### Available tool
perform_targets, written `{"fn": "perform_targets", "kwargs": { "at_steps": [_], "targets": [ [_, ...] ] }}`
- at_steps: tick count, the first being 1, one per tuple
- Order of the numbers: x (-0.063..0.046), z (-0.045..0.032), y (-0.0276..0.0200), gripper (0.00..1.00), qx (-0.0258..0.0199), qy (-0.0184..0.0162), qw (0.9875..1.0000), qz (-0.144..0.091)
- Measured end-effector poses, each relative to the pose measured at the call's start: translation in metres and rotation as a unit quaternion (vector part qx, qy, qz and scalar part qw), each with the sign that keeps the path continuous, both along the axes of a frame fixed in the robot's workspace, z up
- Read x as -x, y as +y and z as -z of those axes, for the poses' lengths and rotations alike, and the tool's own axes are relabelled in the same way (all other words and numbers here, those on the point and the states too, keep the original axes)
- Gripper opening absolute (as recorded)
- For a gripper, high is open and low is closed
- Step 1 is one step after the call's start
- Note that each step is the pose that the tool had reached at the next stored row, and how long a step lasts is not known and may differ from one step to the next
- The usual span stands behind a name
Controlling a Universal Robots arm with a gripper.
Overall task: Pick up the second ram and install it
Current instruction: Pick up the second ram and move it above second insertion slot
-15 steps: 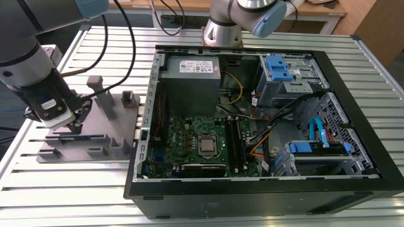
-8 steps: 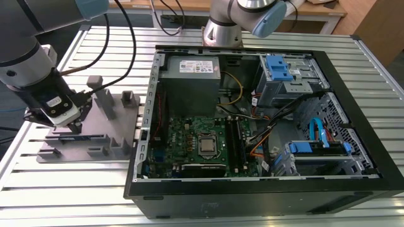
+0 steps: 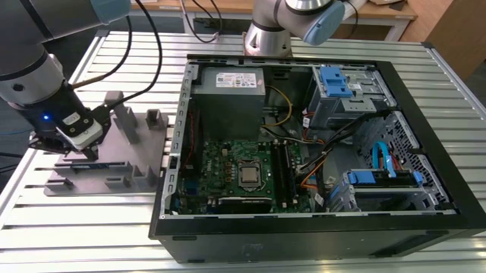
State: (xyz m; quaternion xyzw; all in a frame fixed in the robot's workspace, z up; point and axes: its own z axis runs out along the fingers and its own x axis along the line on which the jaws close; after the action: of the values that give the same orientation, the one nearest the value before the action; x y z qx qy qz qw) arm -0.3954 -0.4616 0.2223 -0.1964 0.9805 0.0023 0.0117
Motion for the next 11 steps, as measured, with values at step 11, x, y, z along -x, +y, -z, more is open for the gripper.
{"fn": "perform_targets", "kwargs": {
  "at_steps": [11],
  "targets": [
    [0.0000,0.0000,0.0000,0.11,0.0000,0.0000,0.9967,-0.081]
  ]
}}
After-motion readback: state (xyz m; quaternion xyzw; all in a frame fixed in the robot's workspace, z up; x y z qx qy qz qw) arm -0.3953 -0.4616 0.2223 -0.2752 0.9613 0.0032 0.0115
